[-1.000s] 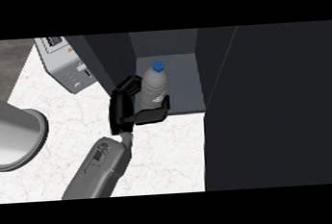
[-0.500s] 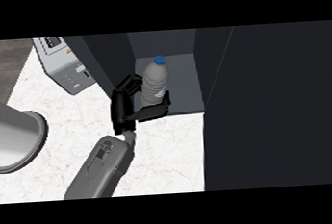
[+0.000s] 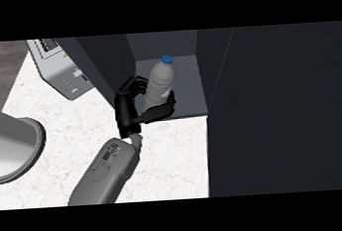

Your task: Pick up the bottled water, place it into the cabinet and close the cabinet

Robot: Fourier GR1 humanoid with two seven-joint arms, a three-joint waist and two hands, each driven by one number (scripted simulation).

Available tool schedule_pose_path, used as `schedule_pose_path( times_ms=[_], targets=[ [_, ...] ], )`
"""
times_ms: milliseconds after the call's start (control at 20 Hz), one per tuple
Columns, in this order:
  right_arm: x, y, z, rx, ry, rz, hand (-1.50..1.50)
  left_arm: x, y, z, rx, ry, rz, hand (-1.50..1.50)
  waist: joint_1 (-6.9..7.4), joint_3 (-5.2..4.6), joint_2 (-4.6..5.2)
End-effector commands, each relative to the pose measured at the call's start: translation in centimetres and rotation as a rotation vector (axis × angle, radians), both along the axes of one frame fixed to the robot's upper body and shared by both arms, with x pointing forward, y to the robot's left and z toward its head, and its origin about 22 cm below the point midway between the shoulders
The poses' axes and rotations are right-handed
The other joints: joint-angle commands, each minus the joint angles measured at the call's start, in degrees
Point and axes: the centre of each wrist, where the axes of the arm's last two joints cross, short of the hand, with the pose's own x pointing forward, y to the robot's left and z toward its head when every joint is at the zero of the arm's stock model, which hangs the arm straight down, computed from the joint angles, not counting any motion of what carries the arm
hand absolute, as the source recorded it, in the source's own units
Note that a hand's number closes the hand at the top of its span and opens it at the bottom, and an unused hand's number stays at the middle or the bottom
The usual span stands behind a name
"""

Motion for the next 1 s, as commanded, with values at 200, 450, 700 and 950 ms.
schedule_pose_path(
  times_ms=[200, 450, 700, 950],
  targets=[
    [-0.2, 0.8, 1.7, 0.007, -0.026, 0.018, -1.50, 7.4, 0.3, 4.8, 0.123, 0.042, -0.109, -1.50, -1.82, -0.51, 2.21],
    [-0.1, 1.0, 1.9, 0.027, -0.047, 0.039, -1.50, 8.8, -0.2, 4.3, 0.146, 0.039, -0.102, -1.50, -1.71, -0.54, 2.43],
    [-0.1, 0.0, 2.0, 0.027, -0.048, 0.018, -1.50, 10.0, -0.3, 5.4, 0.152, 0.012, -0.151, -1.50, -1.39, -0.52, 2.45],
    [-0.7, 1.3, 2.5, 0.013, -0.051, 0.016, -1.50, 10.3, -2.0, 6.8, 0.055, -0.102, -0.200, -1.50, -1.50, -0.56, 2.12]
  ],
)
